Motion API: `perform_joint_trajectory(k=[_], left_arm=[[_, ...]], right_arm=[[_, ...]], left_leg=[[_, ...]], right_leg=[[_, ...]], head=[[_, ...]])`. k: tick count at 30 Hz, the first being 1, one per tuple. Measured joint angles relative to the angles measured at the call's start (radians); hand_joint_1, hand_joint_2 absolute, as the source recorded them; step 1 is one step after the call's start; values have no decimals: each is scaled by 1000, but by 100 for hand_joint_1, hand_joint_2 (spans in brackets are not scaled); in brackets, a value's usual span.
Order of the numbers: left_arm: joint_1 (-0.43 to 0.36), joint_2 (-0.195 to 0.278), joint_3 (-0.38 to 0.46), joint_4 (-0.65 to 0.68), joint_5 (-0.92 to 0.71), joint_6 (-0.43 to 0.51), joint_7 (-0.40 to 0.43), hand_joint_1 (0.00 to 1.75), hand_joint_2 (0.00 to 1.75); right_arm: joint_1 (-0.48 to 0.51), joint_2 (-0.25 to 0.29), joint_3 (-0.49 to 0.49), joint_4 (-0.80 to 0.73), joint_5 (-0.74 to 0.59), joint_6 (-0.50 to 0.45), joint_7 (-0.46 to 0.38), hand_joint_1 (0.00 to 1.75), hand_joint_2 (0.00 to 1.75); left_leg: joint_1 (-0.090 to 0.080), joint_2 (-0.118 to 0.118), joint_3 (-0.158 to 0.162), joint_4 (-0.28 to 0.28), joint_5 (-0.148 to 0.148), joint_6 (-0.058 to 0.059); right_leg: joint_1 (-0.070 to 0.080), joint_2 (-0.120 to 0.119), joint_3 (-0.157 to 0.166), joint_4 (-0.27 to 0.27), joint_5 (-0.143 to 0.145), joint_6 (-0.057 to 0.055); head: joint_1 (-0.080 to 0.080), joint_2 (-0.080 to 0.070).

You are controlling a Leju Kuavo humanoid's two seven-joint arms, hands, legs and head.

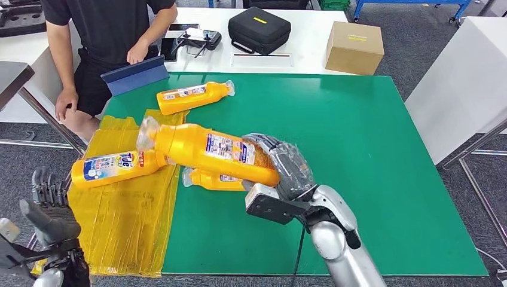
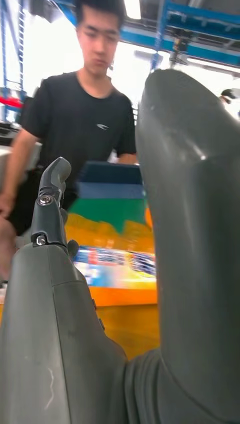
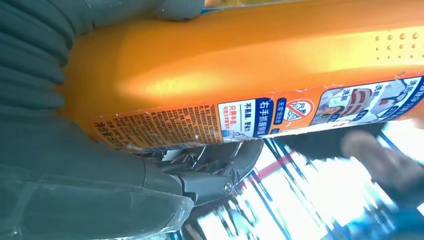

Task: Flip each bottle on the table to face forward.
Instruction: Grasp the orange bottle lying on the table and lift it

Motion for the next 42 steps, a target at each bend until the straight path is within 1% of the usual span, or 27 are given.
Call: perform_joint_trajectory(k=[8, 10, 12, 16, 19, 23, 26, 30, 38, 42], left_arm=[[-20, -44, -126, 19, 4, -2, 20, 0, 0], [-22, -50, -152, 19, 9, -2, 22, 0, 87], [-26, -54, -184, 19, 19, -3, 23, 0, 175], [-49, -54, -257, 19, 60, 8, 30, 0, 175], [-68, -55, -303, 17, 84, 15, 46, 0, 175], [-80, -57, -355, 6, 87, 20, 66, 0, 175], [-84, -59, -375, 0, 87, 22, 70, 0, 175], [-87, -60, -390, -6, 91, 25, 77, 0, 175], [-92, -67, -395, -30, 116, 46, 110, 0, 175], [-93, -72, -397, -32, 151, 37, 131, 0, 175]], right_arm=[[-60, 38, -4, 10, -91, -10, -11, 174, 175], [-88, 49, -3, 44, -113, -12, -6, 174, 175], [-133, 64, 5, 121, -142, -28, -5, 173, 175], [-238, 108, 52, 334, -200, -87, -12, 175, 175], [-306, 152, 105, 491, -239, -108, -1, 175, 175], [-349, 202, 167, 626, -264, -123, 23, 175, 175], [-362, 221, 189, 676, -268, -128, 27, 175, 175], [-369, 234, 208, 710, -272, -131, 47, 174, 175], [-372, 252, 247, 731, -278, -132, 89, 175, 175], [-372, 254, 266, 731, -284, -137, 110, 175, 175]], left_leg=[[0, 0, -1, 0, 0, 0], [0, 0, -1, 0, 0, 0], [0, 1, -1, 0, 0, 0], [0, 1, -1, 0, 2, -1], [0, 1, -1, 0, 3, -1], [1, 0, -1, 0, 3, -1], [1, 0, -2, 0, 3, -1], [0, 0, -3, 0, 3, -1], [0, 0, -3, 0, 3, -1], [0, 0, -3, 0, 3, -1]], right_leg=[[0, 0, 0, 0, 0, 0], [0, 0, 0, 0, 0, 0], [0, 0, 0, 0, 0, 0], [1, 0, 0, 1, 1, 1], [1, 0, 0, 2, 1, 1], [1, 0, -1, 2, 1, 1], [0, 0, -1, 2, 1, 1], [0, 0, -2, 2, 1, 1], [0, 0, -2, 2, 1, 1], [0, 0, -2, 2, 1, 1]], head=[[0, 0], [0, 0], [0, 0], [0, 0], [0, 0], [0, 0], [0, 0], [0, 0], [0, 0], [0, 0]])
